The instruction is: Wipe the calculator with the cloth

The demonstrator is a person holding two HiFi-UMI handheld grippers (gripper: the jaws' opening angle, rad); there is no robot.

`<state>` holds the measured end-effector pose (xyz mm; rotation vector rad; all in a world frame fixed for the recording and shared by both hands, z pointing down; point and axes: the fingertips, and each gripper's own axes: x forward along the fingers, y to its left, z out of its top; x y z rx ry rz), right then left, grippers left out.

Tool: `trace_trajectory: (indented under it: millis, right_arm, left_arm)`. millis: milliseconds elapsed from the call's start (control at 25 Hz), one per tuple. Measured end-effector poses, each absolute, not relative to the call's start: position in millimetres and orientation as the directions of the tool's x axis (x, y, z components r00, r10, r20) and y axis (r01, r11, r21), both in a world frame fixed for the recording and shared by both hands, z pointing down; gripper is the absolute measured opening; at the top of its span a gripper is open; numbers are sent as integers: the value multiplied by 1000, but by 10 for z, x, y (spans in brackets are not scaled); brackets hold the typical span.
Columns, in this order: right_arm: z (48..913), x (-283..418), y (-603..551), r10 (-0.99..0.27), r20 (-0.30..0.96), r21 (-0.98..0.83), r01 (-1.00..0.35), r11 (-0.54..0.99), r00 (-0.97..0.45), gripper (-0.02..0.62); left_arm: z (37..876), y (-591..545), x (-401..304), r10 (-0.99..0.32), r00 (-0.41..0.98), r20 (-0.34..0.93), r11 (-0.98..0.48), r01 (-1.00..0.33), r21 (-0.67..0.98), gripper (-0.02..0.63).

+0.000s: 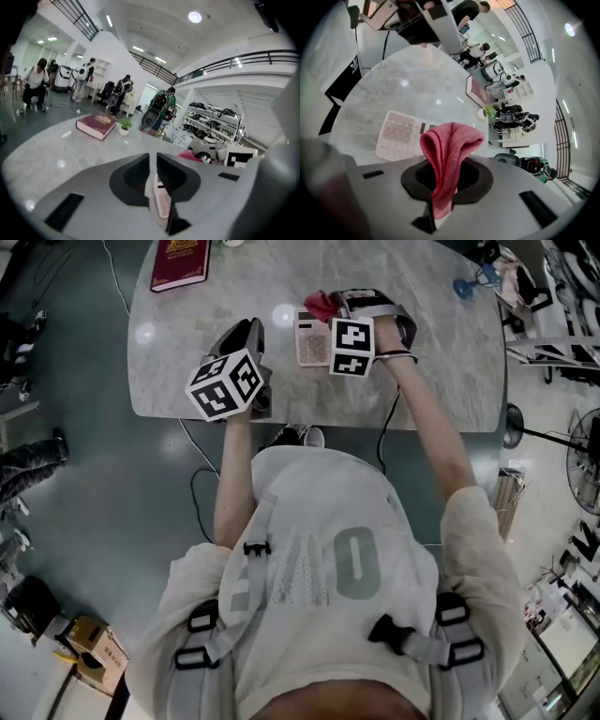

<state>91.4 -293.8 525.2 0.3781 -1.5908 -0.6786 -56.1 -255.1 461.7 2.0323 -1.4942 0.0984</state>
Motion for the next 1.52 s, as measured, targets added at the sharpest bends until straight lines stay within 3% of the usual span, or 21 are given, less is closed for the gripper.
trace_trajectory:
  millis: [40,120,480,920,1520]
  right_arm:
    - [5214,886,-2978,-611,778,628,152,763,-146,55]
    - [5170,833,-3023,-615,774,633,165,756,-151,55]
    - [5474,628,-3002,-561,814,581,204,788,-150,55]
    - [5946,589,-2981,-520,851,524,207,826,-76,55]
    - [6109,572,-2639,-480,874,481,258,838,-72,55]
  left_arm:
    - [4487,-2538,-635,-865,334,375,-176,-900,398,45]
    - [4264,-2500,-765,-899,290,329,-168,-920,355,23]
    - [3831,-2419,-1205,-960,182,215,-105,-940,324,21]
    - [4214,-2251,-1412,-943,131,306,-21,-941,339,21]
    - [4285,-2194,-1412,-933,131,335,-13,-944,331,21]
